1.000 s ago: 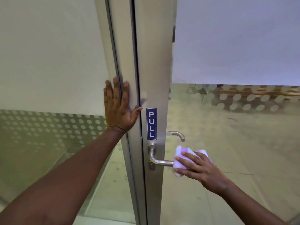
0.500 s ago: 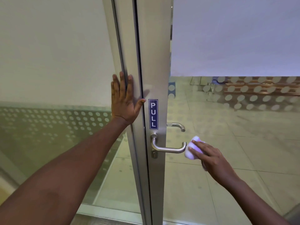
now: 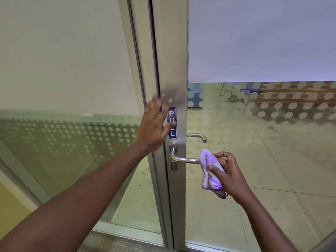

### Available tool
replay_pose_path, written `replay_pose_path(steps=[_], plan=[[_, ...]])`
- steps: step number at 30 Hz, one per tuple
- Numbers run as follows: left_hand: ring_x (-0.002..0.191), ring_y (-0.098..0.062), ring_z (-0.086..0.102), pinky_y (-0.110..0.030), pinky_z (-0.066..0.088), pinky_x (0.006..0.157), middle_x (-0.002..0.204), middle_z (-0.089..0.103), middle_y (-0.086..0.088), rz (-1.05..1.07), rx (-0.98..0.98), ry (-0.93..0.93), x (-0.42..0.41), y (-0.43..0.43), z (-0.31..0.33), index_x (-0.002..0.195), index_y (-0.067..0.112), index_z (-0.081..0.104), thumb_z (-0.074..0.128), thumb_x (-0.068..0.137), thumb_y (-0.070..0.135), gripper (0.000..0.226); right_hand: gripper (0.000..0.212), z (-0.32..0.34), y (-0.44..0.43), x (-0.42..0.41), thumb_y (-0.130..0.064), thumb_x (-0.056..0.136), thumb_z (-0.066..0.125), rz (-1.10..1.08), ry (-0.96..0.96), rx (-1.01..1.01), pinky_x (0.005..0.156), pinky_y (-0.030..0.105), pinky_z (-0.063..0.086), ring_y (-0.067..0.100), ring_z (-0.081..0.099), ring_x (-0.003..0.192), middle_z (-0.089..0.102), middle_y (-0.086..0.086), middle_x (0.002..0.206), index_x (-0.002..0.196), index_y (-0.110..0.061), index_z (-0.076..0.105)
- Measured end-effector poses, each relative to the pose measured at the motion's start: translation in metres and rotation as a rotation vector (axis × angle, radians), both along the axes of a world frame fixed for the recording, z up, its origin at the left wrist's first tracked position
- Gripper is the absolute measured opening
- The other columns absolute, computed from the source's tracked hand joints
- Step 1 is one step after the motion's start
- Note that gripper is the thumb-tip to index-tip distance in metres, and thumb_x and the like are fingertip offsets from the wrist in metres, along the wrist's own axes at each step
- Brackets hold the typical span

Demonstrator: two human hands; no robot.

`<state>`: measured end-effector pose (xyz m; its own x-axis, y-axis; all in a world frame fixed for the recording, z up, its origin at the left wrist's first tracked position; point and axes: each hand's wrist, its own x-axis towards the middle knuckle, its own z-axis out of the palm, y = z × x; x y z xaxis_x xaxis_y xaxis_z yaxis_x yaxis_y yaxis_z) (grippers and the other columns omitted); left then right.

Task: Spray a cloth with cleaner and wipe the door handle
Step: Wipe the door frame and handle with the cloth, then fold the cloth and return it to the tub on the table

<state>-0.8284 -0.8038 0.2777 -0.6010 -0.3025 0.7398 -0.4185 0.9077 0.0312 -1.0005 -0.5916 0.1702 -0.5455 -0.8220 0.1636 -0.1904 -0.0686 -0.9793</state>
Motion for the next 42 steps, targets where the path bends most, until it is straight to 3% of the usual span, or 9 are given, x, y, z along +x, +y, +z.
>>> replay_pose_path(steps=[4, 9, 16, 22, 26, 30, 32, 35, 42], plan=[[0.148, -0.017, 0.016, -0.029, 0.009, 0.121, 0.155, 0.036, -0.005, -0.176, 0.094, -0.174, -0.004, 0.028, -0.013, 0.148, 0.016, 0.034, 0.046, 0.097, 0.035, 0.056, 0.024, -0.001, 0.004, 0.007, -0.019, 0.088, 0.068, 0.044, -0.052, -0.018, 0.065, 0.032, 0.054, 0.016, 0.070, 0.078, 0.073, -0.006, 0.093, 0.096, -0.037, 0.055], [0.119, -0.010, 0.056, -0.020, 0.040, 0.102, 0.129, 0.065, 0.000, -0.338, 0.345, -0.231, -0.004, 0.062, -0.023, 0.132, 0.019, 0.058, 0.062, 0.091, 0.019, 0.041, 0.017, 0.000, 0.009, 0.014, -0.014, 0.089, 0.068, 0.172, -0.176, -0.073, 0.062, 0.032, 0.052, 0.018, 0.064, 0.074, 0.066, -0.002, 0.106, 0.101, -0.023, 0.060], [0.114, 0.009, 0.056, -0.006, 0.039, 0.097, 0.126, 0.062, 0.011, -0.445, 0.663, -0.302, 0.007, 0.097, -0.023, 0.129, 0.015, 0.062, 0.065, 0.088, 0.003, 0.042, 0.028, -0.001, 0.014, 0.024, -0.014, 0.086, 0.067, 0.320, -0.344, -0.122, 0.071, 0.031, 0.057, 0.022, 0.067, 0.086, 0.066, 0.007, 0.111, 0.111, -0.006, 0.059], [0.092, -0.007, 0.065, -0.022, 0.051, 0.089, 0.109, 0.072, -0.013, -0.366, 0.838, -0.185, 0.028, 0.114, -0.031, 0.114, 0.003, 0.068, 0.063, 0.087, -0.004, 0.028, 0.038, 0.000, 0.021, 0.047, -0.032, 0.081, 0.066, 0.400, -0.440, -0.069, 0.069, 0.028, 0.056, 0.019, 0.068, 0.087, 0.068, 0.012, 0.107, 0.113, -0.013, 0.060], [0.091, -0.011, 0.062, -0.032, 0.052, 0.088, 0.106, 0.071, -0.018, -0.316, 0.866, -0.134, 0.047, 0.119, -0.034, 0.108, 0.001, 0.067, 0.061, 0.090, 0.000, 0.019, 0.054, 0.005, 0.032, 0.063, -0.060, 0.084, 0.042, 0.350, -0.368, 0.021, 0.075, 0.036, 0.051, 0.026, 0.069, 0.095, 0.070, 0.015, 0.112, 0.115, -0.019, 0.060], [0.076, -0.010, 0.058, -0.029, 0.050, 0.071, 0.090, 0.070, -0.005, -0.237, 0.886, -0.024, 0.072, 0.130, -0.039, 0.099, 0.011, 0.067, 0.061, 0.091, 0.006, 0.010, 0.045, 0.014, 0.048, 0.086, -0.069, 0.089, 0.034, 0.383, -0.184, 0.061, 0.058, 0.021, 0.049, 0.008, 0.069, 0.078, 0.071, 0.003, 0.110, 0.107, -0.038, 0.061], [0.072, -0.009, 0.056, -0.026, 0.048, 0.070, 0.089, 0.069, -0.004, -0.184, 0.899, 0.048, 0.088, 0.137, -0.045, 0.098, 0.010, 0.066, 0.062, 0.091, 0.007, 0.009, 0.033, 0.019, 0.056, 0.104, -0.063, 0.082, 0.053, 0.385, -0.066, 0.084, 0.055, 0.015, 0.048, -0.002, 0.063, 0.071, 0.067, -0.004, 0.109, 0.107, -0.042, 0.058], [0.073, -0.014, 0.054, -0.034, 0.046, 0.070, 0.089, 0.067, -0.013, -0.120, 0.953, 0.165, 0.120, 0.147, -0.054, 0.100, 0.007, 0.063, 0.065, 0.088, 0.005, 0.012, 0.045, 0.018, 0.065, 0.134, -0.042, 0.072, 0.074, 0.304, 0.128, 0.128, 0.064, 0.020, 0.054, -0.002, 0.063, 0.081, 0.065, -0.015, 0.105, 0.113, -0.041, 0.053], [0.056, -0.010, 0.042, -0.022, 0.037, 0.055, 0.069, 0.049, 0.006, -0.089, 1.046, 0.373, 0.206, 0.183, -0.073, 0.079, 0.021, 0.043, 0.073, 0.083, 0.010, 0.032, 0.027, 0.009, 0.092, 0.217, -0.016, 0.092, 0.060, 0.153, 0.127, 0.103, 0.081, 0.030, 0.051, 0.013, 0.063, 0.091, 0.066, -0.008, 0.110, 0.115, -0.030, 0.058]])
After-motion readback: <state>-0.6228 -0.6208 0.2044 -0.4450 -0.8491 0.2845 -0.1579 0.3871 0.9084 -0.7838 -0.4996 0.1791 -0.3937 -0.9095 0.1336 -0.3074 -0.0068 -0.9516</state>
